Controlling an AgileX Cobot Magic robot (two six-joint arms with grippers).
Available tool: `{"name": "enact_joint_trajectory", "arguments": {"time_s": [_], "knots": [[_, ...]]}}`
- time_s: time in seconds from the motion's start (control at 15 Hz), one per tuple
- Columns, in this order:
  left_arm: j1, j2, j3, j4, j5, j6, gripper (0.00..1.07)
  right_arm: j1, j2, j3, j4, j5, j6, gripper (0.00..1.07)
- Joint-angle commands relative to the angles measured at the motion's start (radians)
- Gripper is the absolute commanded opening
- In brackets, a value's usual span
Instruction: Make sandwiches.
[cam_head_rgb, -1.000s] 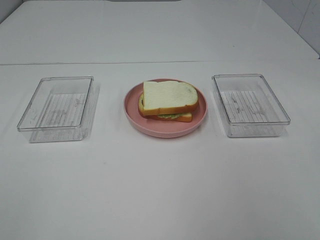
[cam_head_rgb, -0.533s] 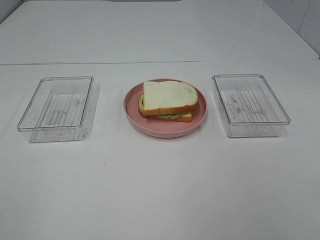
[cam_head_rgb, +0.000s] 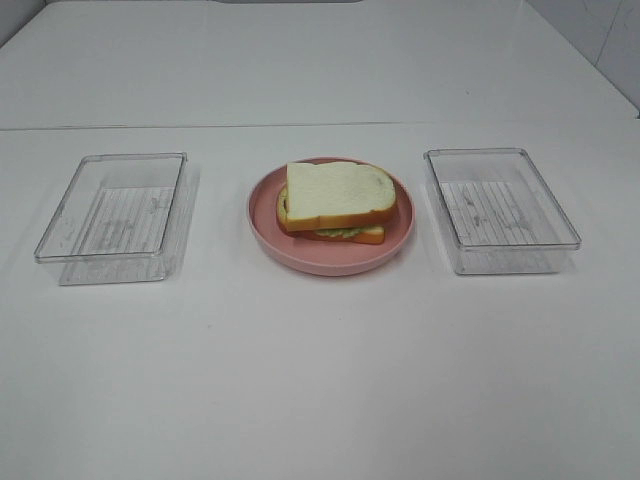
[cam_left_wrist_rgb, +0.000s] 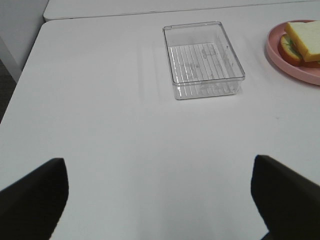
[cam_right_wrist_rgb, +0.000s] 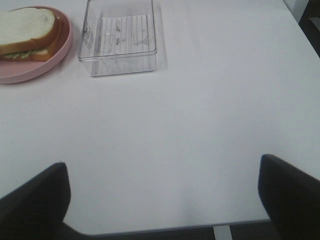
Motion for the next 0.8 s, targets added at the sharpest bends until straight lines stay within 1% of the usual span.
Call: {"name": "enact_joint_trajectory", "arguments": {"time_s": [0.07, 0.8], "knots": [[0.001, -0.001, 0.003, -0.006, -0.004, -0.008, 0.91, -0.003, -0.033, 0.005, 0.002, -0.011, -0.006, 0.98], [0.001, -0.001, 0.003, -0.006, -0.004, -0.008, 0.91, -0.003, -0.033, 0.005, 0.002, -0.011, -0.006, 0.98]]}}
